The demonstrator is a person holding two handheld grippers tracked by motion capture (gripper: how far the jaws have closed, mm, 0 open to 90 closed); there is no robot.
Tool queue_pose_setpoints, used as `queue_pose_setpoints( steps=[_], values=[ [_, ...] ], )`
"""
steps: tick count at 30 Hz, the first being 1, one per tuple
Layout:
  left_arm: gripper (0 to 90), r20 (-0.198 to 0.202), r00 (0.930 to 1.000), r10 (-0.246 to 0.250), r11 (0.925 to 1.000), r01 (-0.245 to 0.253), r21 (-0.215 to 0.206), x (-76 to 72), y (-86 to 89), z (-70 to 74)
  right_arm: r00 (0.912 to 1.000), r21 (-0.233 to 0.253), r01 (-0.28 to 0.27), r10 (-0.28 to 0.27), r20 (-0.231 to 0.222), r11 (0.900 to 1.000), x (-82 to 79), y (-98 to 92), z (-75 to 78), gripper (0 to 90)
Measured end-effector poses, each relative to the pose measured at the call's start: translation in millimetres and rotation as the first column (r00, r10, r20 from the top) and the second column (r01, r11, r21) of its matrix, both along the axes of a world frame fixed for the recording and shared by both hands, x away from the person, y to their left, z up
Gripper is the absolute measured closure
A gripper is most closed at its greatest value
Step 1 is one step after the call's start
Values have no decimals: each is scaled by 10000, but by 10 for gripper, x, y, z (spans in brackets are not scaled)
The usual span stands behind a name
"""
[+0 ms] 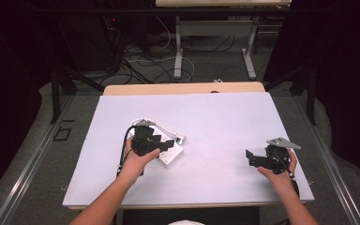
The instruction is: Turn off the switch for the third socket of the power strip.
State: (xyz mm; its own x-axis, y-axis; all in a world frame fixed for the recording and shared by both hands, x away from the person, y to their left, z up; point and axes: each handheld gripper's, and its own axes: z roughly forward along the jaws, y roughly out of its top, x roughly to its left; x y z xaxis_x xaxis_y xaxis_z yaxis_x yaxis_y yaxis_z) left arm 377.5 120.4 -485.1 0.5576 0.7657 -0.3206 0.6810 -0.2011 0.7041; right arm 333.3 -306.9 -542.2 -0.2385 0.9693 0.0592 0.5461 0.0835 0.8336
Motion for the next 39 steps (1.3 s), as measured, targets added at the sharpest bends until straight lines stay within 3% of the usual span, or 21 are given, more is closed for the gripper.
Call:
queue_pose_setpoints(
  steps=[5,12,16,20,32,39],
  values=[
    [196,24,9995,315,9994,-315,-137,-24,76,41,10000,0,1,-1,-9,10000,3,3,-4,0],
    [141,-62,9987,506,9987,-506,-74,-29,214,72,10000,-16,3,-3,-6,10000,3,3,-5,0],
    [0,-23,9990,443,9990,-443,31,-35,264,66,10000,-43,-26,26,-4,10000,4,0,-7,0],
    [0,-51,9992,395,9989,-393,257,-61,310,58,10000,-41,12,-12,-24,10000,1,4,-8,0],
    [4,113,9983,563,9981,-566,251,-126,463,73,10000,-32,21,-21,-61,10000,4,2,-12,0],
    [4,307,9962,818,9941,-837,688,-167,565,72,10000,-1,24,-24,-61,10000,1,4,-9,0]
  ],
)
